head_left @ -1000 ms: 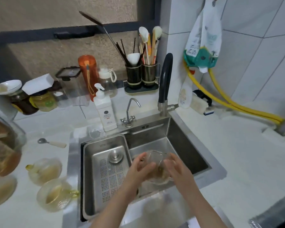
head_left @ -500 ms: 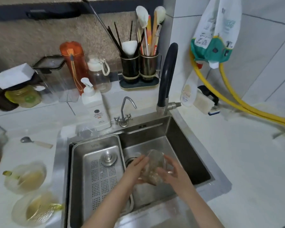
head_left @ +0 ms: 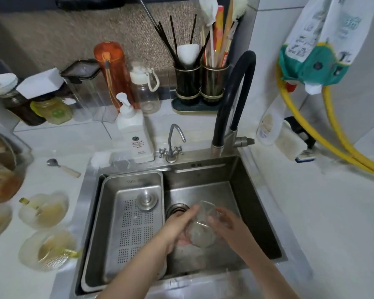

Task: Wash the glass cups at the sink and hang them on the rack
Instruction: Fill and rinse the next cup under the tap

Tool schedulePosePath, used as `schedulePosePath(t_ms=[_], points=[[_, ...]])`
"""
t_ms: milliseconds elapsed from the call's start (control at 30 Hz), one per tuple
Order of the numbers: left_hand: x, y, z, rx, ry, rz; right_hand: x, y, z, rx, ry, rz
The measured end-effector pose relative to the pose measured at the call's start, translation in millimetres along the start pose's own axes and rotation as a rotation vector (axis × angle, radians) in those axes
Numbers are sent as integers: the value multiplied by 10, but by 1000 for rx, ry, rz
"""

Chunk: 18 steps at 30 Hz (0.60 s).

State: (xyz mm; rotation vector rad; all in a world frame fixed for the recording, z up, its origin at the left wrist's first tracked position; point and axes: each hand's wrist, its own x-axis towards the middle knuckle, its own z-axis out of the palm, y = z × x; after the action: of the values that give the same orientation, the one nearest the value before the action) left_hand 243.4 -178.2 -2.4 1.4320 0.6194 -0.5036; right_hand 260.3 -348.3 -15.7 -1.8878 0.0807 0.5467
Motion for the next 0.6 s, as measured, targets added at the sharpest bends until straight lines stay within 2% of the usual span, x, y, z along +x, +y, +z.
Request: schedulePosePath(t_ms=[100, 267, 433, 600], points=[[19, 57, 17, -5, 17, -58, 38, -37, -50, 32, -39, -3], [51, 149, -17, -49, -62, -76, 99, -101, -225, 146, -111, -52], [82, 296, 93, -34, -57, 3, 210, -185, -365, 253, -74, -136], [36, 462, 224, 74, -78, 148, 335, -240, -571, 308, -228, -215]])
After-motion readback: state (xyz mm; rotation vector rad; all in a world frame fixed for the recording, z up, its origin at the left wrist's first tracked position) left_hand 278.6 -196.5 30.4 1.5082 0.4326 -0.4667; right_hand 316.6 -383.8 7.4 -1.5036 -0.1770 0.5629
